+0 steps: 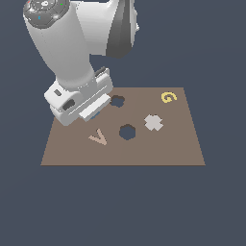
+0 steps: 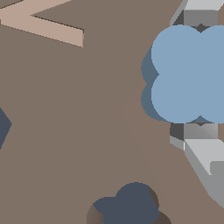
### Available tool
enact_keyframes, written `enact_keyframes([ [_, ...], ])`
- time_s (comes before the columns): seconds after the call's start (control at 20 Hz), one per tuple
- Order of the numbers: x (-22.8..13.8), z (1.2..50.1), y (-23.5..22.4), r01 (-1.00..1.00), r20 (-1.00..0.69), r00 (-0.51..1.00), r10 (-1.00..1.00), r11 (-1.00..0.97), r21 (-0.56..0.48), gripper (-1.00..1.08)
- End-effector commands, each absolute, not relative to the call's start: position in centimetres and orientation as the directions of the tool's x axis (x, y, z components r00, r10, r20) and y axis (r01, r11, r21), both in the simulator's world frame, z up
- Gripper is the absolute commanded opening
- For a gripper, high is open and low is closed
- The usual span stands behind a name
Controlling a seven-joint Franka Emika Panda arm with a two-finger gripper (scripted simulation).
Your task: Insert a designated object into the corresponding slot on a board.
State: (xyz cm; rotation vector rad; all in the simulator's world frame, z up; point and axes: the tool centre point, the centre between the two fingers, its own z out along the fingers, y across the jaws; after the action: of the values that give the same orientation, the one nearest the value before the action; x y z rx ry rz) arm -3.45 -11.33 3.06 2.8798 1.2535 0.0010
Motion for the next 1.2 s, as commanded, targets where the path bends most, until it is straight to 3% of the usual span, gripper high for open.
enact_keyframes([
  [0.0,-3.5,3.0,-11.3,0.732,0.000,0.681,0.732,-0.681,0.000,-1.00],
  [0.65,-3.6,3.4,-10.6,0.756,0.000,0.655,0.756,-0.655,0.000,-1.00],
  [1.15,-5.9,3.8,-5.3,0.903,0.000,0.429,0.903,-0.429,0.001,-1.00],
])
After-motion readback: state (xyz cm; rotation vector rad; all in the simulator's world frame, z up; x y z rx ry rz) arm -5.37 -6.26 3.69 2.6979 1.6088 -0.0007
